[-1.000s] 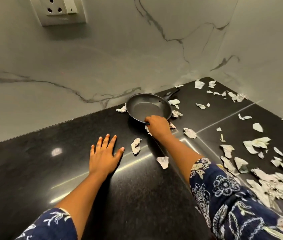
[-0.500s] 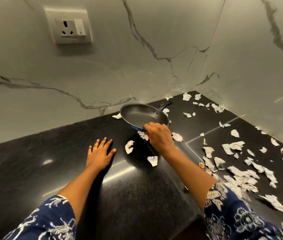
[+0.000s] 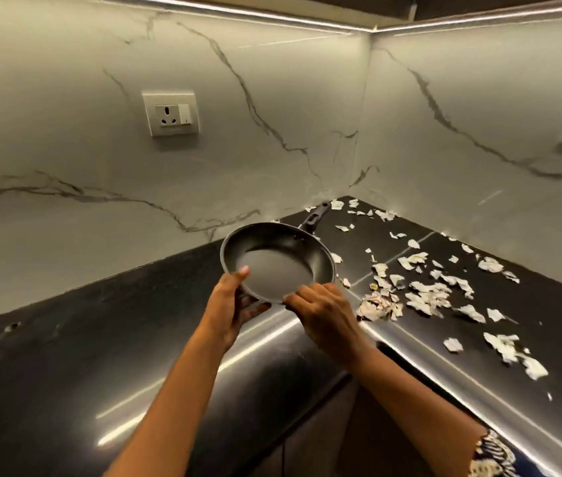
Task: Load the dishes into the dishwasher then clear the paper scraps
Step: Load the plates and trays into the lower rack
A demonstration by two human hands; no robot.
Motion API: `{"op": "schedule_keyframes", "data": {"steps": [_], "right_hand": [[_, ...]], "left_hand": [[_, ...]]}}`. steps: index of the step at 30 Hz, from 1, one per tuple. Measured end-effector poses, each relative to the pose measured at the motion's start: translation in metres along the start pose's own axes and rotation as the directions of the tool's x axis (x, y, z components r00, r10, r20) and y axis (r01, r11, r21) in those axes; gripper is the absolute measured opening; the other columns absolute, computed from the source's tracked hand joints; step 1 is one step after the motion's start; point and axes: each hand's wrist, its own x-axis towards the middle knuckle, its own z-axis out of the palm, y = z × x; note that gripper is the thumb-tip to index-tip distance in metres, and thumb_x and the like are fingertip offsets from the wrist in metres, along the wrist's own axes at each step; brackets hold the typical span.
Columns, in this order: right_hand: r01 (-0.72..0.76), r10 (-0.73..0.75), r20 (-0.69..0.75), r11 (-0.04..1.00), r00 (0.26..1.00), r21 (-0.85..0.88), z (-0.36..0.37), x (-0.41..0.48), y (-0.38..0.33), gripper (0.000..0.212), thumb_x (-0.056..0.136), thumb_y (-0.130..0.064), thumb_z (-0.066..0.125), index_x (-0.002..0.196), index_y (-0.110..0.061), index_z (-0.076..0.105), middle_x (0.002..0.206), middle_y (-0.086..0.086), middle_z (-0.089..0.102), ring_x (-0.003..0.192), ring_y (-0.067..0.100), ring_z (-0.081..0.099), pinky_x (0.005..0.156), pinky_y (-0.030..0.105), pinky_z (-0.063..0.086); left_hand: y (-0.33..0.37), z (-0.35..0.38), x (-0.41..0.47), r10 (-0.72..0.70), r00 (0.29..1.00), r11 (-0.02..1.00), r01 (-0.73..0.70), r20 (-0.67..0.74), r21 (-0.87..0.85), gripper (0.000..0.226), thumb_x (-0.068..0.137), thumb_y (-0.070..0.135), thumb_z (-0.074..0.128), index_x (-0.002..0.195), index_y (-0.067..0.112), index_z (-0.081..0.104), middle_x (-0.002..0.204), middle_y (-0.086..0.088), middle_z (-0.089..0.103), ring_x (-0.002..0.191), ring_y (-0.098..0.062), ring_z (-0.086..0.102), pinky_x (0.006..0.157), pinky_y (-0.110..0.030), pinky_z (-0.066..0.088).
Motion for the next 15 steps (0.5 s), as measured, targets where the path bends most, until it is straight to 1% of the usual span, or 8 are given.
{"op": "schedule_keyframes", "data": {"steps": [3,6,7,8,10,12,13,15], "right_hand": [[-0.021,0.02,0.017,0.999,1.0,0.042,-0.024,-0.031,-0.044,0.011,0.085,-0.018,0.066,0.093,-0.024,0.064,0.078,-0.004,0.061,0.068,0.017,0.056,0.061,0.03,0.042],[-0.039,0.03,0.061,0.988,0.998,0.15,-0.049,-0.056,-0.081,0.019,0.09,-0.035,0.056,0.097,-0.021,0.067,0.087,-0.004,0.067,0.076,0.015,0.062,0.071,0.028,0.044],[-0.119,0.096,0.093,0.949,0.991,0.291,-0.062,-0.063,-0.093,0.028,0.09,-0.043,0.053,0.098,-0.02,0.068,0.091,-0.003,0.069,0.081,0.014,0.063,0.076,0.025,0.044],[-0.285,0.252,0.133,0.826,0.959,0.486,-0.08,-0.07,-0.107,0.034,0.088,-0.047,0.051,0.099,-0.02,0.068,0.095,0.001,0.069,0.086,0.013,0.063,0.081,0.022,0.044],[-0.545,0.601,0.265,0.346,0.754,0.764,-0.108,-0.087,-0.123,0.031,0.088,-0.048,0.051,0.099,-0.023,0.066,0.1,0.004,0.068,0.095,0.013,0.063,0.086,0.021,0.047],[-0.651,0.817,0.293,0.127,0.497,0.749,-0.136,-0.11,-0.125,0.015,0.092,-0.043,0.052,0.097,-0.033,0.062,0.102,0.0,0.067,0.098,0.016,0.062,0.085,0.028,0.05],[-0.689,0.891,0.3,0.019,0.34,0.725,-0.147,-0.129,-0.12,0.008,0.094,-0.036,0.053,0.097,-0.033,0.06,0.105,-0.002,0.065,0.101,0.017,0.06,0.082,0.031,0.048],[-0.599,0.873,0.486,-0.367,0.041,0.711,-0.168,-0.162,-0.113,0.017,0.095,-0.032,0.052,0.111,-0.027,0.053,0.118,0.0,0.056,0.108,0.019,0.052,0.082,0.036,0.044]], "left_hand": [[-0.002,-0.013,-0.053,0.023,0.998,0.999,-0.024,-0.055,-0.024,0.016,0.093,0.004,0.045,0.105,0.011,0.053,0.105,-0.018,0.063,0.094,-0.033,0.064,0.059,-0.035,0.059],[-0.007,-0.031,-0.106,0.028,0.997,1.0,-0.028,-0.075,0.007,0.02,0.09,-0.002,0.042,0.095,0.013,0.053,0.094,-0.013,0.06,0.083,-0.027,0.062,0.058,-0.037,0.058],[-0.01,-0.039,-0.122,0.034,0.997,0.999,-0.032,-0.074,0.029,0.022,0.09,-0.003,0.041,0.094,0.014,0.053,0.092,-0.011,0.06,0.081,-0.025,0.061,0.059,-0.038,0.057],[-0.013,-0.047,-0.137,0.035,0.997,0.998,-0.031,-0.071,0.058,0.024,0.089,-0.004,0.041,0.094,0.015,0.054,0.091,-0.01,0.06,0.079,-0.023,0.061,0.06,-0.039,0.057],[-0.019,-0.063,-0.164,0.041,0.998,0.989,-0.034,-0.044,0.145,0.028,0.088,-0.004,0.042,0.098,0.018,0.056,0.091,-0.009,0.059,0.078,-0.022,0.06,0.061,-0.038,0.056],[-0.025,-0.073,-0.194,0.037,0.999,0.973,-0.043,0.031,0.227,0.033,0.088,-0.005,0.043,0.105,0.02,0.056,0.092,-0.007,0.061,0.077,-0.021,0.061,0.058,-0.035,0.054],[-0.03,-0.076,-0.209,0.03,0.996,0.964,-0.05,0.081,0.263,0.035,0.088,-0.006,0.043,0.107,0.02,0.056,0.091,-0.006,0.061,0.074,-0.018,0.063,0.057,-0.033,0.054],[-0.041,-0.081,-0.231,0.015,0.984,0.946,-0.071,0.177,0.315,0.039,0.087,-0.009,0.044,0.108,0.022,0.056,0.086,-0.001,0.065,0.067,-0.012,0.065,0.055,-0.029,0.055]]}}
